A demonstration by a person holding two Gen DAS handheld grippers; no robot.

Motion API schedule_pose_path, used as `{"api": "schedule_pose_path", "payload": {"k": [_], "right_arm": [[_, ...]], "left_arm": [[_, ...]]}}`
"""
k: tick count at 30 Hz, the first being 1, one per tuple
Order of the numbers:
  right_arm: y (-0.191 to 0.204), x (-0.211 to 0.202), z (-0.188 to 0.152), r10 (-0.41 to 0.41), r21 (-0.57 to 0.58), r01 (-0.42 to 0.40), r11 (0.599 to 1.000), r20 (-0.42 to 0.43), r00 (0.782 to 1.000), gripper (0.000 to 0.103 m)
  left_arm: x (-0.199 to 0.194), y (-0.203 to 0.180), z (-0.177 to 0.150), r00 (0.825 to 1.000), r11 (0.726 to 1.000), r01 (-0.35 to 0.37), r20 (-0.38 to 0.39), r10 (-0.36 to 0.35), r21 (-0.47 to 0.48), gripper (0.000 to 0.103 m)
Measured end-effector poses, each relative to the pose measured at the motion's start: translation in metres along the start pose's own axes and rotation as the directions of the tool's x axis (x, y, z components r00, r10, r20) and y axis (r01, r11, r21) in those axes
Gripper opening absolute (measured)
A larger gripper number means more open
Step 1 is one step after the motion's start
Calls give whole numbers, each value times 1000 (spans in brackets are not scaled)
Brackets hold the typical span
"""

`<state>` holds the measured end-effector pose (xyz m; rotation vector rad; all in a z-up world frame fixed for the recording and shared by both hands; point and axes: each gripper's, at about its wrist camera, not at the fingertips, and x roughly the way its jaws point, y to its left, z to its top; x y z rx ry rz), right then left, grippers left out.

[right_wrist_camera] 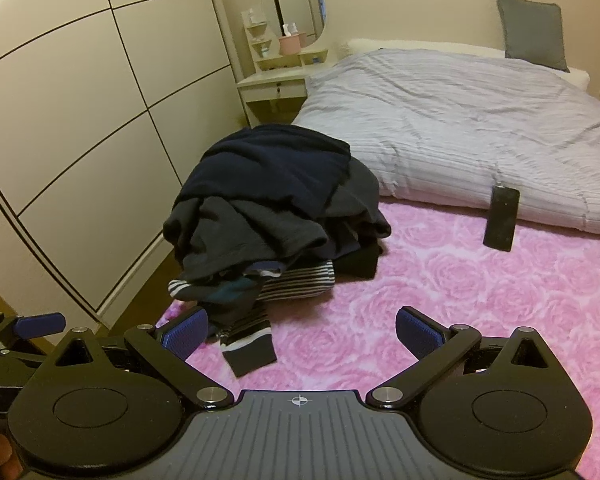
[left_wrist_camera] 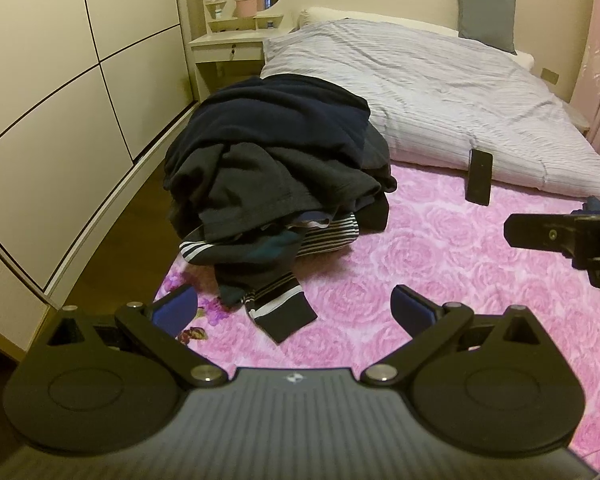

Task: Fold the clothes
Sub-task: 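Move both grippers toward the pile of dark clothes on the pink blanket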

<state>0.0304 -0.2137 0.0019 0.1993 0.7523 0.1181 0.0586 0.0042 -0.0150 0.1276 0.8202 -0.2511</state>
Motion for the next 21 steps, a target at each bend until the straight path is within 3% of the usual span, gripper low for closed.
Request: {"api": "schedule_pose_path", "payload": {"k": [21], "right_arm": [[-2, 4, 3, 3, -6, -3, 1000, -15, 1000, 102]], "left_arm": [[4, 1, 2, 1000, 1000, -13, -19, 13, 3, 102]]}}
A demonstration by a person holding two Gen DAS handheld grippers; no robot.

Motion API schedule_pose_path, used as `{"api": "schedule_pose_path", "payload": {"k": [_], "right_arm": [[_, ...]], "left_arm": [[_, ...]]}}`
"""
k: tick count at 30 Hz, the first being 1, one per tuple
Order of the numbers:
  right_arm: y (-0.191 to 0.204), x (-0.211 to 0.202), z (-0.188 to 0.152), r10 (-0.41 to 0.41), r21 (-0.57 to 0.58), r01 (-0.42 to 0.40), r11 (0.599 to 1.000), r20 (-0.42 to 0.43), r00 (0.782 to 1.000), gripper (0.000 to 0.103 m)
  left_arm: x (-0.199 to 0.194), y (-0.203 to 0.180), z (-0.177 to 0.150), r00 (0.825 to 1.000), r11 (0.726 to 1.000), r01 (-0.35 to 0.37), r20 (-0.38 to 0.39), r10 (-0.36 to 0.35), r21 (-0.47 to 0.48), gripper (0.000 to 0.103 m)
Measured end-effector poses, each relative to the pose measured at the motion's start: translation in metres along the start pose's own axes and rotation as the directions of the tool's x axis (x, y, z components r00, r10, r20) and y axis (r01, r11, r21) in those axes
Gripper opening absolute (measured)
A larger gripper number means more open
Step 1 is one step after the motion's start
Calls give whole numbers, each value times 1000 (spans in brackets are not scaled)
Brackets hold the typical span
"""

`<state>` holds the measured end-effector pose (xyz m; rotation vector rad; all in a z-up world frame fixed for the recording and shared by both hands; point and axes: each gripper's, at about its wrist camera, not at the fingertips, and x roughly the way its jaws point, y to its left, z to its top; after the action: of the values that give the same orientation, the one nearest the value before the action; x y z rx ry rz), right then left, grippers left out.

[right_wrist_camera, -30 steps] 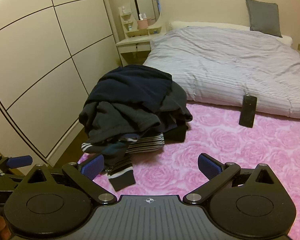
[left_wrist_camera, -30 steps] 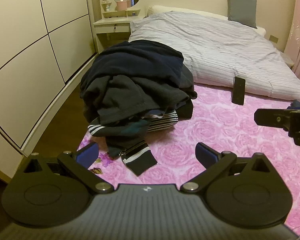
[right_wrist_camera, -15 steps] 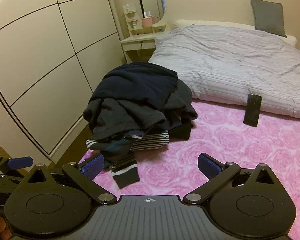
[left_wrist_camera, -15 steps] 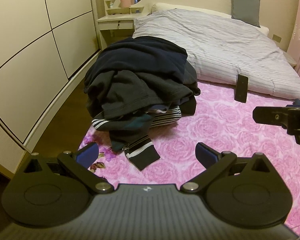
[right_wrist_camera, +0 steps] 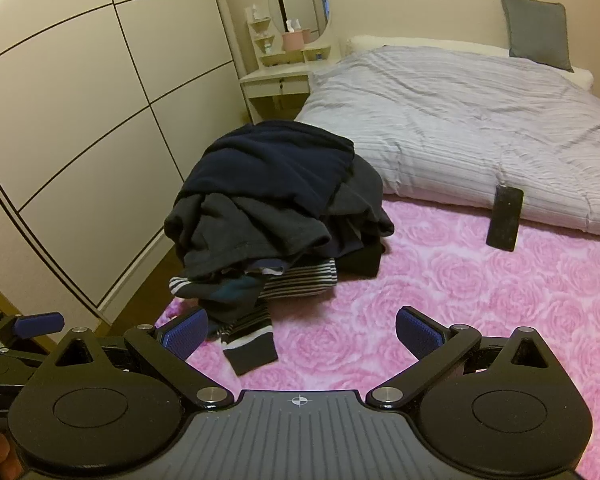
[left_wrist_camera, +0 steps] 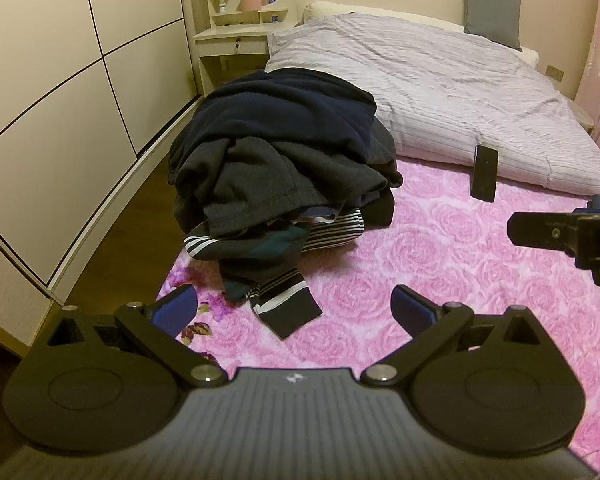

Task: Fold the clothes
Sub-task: 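Move both grippers toward the pile of dark clothes on the pink blanket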

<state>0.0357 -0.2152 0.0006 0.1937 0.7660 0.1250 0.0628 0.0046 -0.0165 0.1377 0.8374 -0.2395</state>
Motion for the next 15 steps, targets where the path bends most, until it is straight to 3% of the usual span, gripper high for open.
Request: {"api": "schedule_pose_path", "payload": {"k": [8, 15], "right_arm": [[-2, 5, 1, 7, -14, -7, 1000, -16, 1000, 102], [-8, 17, 4, 20, -134, -21, 991, -14, 1000, 102]], "left_arm": [[1, 0, -2, 1000, 1000, -5, -7, 5, 7, 101], [-3, 5, -5, 999, 999, -53, 8, 53, 10, 101]]}}
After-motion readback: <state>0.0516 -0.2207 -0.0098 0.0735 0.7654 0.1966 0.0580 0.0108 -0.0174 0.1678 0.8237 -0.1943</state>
